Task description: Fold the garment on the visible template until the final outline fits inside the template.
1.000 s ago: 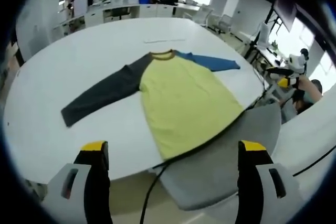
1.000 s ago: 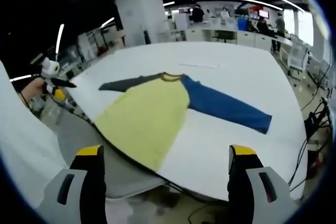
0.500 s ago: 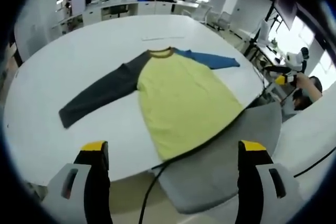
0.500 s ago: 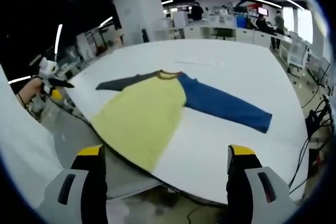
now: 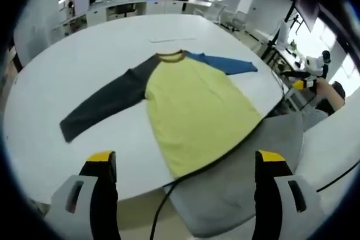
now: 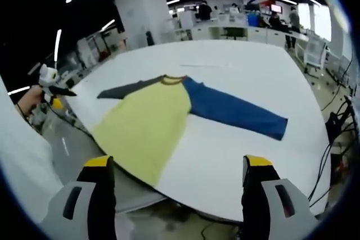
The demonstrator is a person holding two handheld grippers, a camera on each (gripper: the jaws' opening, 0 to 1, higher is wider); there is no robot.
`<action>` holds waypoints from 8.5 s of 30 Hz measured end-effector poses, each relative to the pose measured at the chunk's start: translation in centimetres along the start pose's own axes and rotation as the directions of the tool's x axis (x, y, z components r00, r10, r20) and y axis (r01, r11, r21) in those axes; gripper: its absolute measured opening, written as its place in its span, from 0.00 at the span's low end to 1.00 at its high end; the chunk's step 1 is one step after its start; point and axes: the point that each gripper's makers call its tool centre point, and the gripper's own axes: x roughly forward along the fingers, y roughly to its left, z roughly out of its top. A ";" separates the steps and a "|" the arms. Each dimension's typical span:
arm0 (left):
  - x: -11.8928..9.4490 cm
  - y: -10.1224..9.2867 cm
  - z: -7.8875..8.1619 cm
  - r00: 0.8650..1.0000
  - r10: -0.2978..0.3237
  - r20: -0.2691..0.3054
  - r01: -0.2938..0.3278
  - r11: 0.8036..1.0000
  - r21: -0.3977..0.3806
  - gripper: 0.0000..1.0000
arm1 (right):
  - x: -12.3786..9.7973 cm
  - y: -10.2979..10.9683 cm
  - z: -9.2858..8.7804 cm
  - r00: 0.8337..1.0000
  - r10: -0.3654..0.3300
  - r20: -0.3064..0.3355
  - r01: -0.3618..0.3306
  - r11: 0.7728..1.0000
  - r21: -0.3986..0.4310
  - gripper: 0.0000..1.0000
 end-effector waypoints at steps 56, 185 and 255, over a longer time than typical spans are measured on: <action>3.1 1.1 1.4 0.997 -0.004 -0.081 0.003 1.000 -0.014 0.99 | 4.5 -7.7 0.9 0.999 -0.022 -0.050 0.025 0.998 0.054 0.90; 7.2 2.4 1.6 0.981 0.003 -0.195 -0.014 0.999 -0.053 0.99 | 12.7 -31.5 0.0 0.947 -0.291 -0.136 0.309 0.941 0.136 0.37; 7.1 1.8 2.4 0.989 -0.024 -0.143 0.019 0.999 -0.039 0.99 | 8.9 -31.6 4.6 0.910 -0.375 -0.176 0.369 0.927 -0.064 0.02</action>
